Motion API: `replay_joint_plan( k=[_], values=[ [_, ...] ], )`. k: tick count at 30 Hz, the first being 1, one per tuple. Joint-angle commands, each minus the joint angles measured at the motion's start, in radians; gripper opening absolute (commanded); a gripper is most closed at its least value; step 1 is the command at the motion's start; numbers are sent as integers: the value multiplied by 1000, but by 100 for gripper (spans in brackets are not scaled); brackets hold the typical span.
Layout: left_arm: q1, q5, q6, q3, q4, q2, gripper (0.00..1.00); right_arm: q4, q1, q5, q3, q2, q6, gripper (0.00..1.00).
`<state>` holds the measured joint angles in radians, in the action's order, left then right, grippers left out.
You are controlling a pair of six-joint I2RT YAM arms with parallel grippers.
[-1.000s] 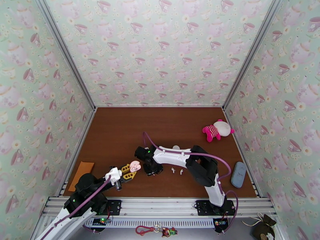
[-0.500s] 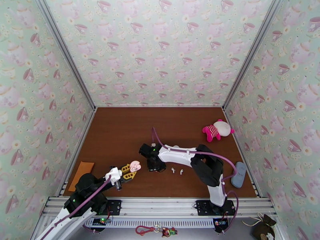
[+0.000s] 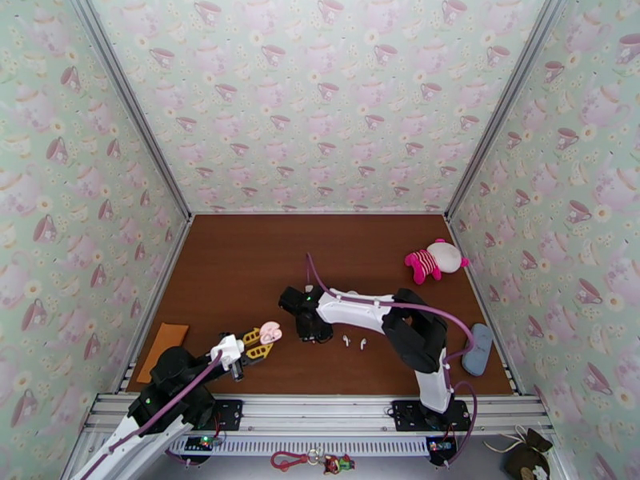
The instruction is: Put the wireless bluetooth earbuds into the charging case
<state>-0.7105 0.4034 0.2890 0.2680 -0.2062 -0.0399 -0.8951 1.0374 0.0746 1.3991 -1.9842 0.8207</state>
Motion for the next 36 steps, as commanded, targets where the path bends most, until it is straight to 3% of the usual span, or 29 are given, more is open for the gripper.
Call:
replay_joint_plan(
  k=[1, 13, 29, 36],
  values=[
    [4, 15, 9, -6, 2, 0, 0, -36, -10, -7, 41, -25, -76, 31],
    [5, 14, 9, -6, 1, 4, 0, -68, -19, -27, 77, -64, -114, 32],
    [4, 15, 7, -7, 1, 3, 0, -41, -32, -33, 57, -76, -110, 22],
    [5, 15, 7, -7, 1, 3, 0, -46, -36, 3, 49, -7, -92, 21]
  ],
)
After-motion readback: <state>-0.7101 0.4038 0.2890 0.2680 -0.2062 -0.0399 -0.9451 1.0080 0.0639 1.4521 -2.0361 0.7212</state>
